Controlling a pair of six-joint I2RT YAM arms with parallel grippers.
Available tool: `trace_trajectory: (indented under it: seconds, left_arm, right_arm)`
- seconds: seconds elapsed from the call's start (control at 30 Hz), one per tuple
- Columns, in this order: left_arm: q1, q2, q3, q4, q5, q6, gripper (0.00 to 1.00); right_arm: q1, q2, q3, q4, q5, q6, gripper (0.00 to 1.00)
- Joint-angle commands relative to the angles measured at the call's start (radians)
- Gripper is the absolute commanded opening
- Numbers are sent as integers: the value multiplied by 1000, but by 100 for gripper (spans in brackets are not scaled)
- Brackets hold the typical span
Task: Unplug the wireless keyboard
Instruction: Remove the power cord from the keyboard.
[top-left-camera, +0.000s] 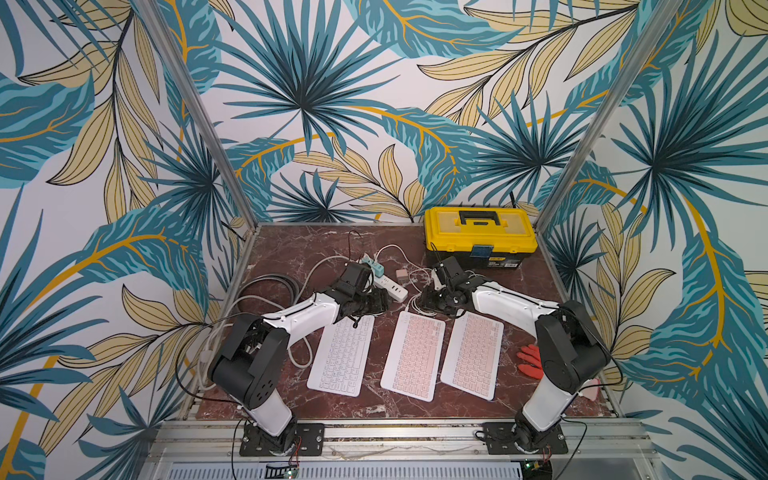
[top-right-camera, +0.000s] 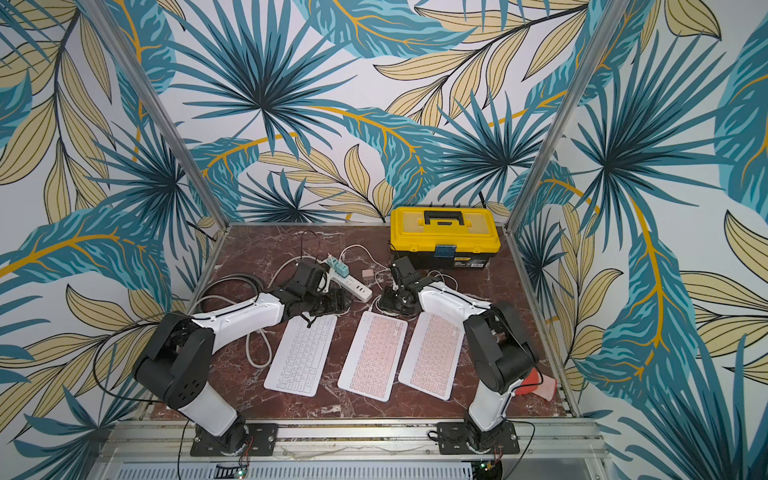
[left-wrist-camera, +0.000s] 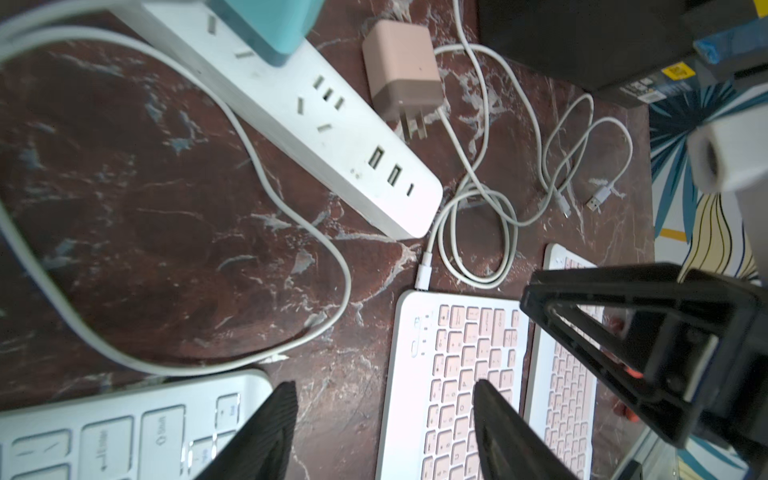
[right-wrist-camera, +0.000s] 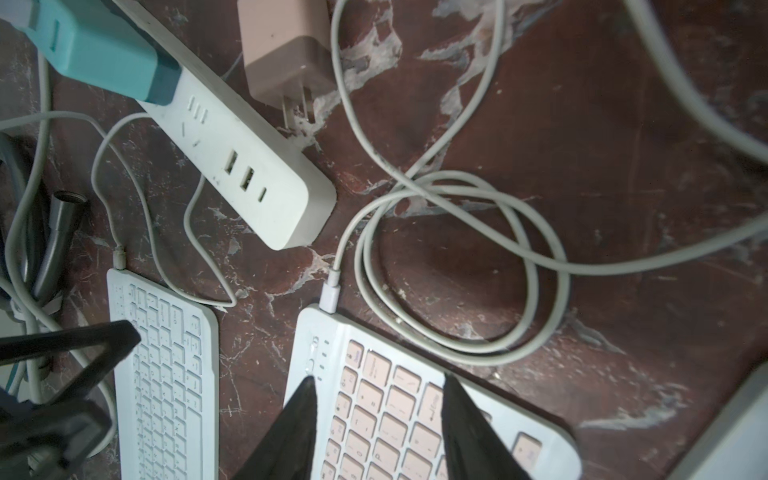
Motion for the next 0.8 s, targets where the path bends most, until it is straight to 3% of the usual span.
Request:
trace_trajectory:
  seconds: [0.0,0.4,0.77]
  left_arm:
    - [-9,-37,-24,6,71,77,65]
    - [-56,-48,-89,11,143,195,54]
    - [-89,-43,-119,18,160,235,51]
  right_arm:
    - [50,55,82,-74,44,61,48]
    - [107,216,275,-265,183,158,40]
    - [112,313,380,-307,191,182,35]
